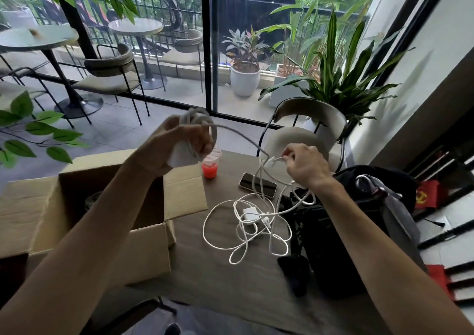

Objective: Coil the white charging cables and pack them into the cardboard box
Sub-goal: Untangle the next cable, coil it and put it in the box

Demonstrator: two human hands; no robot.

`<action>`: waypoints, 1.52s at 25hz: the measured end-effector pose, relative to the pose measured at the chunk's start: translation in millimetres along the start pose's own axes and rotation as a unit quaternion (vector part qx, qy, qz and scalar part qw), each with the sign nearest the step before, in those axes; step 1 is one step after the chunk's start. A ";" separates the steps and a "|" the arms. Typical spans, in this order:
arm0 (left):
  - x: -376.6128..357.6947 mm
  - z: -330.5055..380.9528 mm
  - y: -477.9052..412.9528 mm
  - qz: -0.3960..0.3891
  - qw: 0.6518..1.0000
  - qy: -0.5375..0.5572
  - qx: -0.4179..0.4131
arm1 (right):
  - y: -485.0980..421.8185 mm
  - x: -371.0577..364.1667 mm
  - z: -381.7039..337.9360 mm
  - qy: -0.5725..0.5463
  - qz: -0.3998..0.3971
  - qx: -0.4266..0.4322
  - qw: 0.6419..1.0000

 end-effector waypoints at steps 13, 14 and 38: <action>-54.4 13.1 -50.0 0.122 0.918 0.377 0.013 | 48.4 12.9 -70.4 -0.331 -0.275 0.151 0.890; -51.9 4.3 -47.2 0.120 0.929 0.351 0.015 | 52.1 13.9 -71.7 -0.241 -0.264 0.167 0.919; -25.3 -33.7 -22.7 -0.179 0.933 -0.309 0.055 | 27.5 56.1 -47.8 -0.206 -0.131 0.258 0.935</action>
Point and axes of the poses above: each hand's wrist, its own y-axis away from the middle knuckle, its own x-axis out of the back of the hand, z = x × y, the point moved 1 cm from there along -y, towards the middle knuckle, and after that the axes turned 15 degrees about -x, right-handed, at the moved point
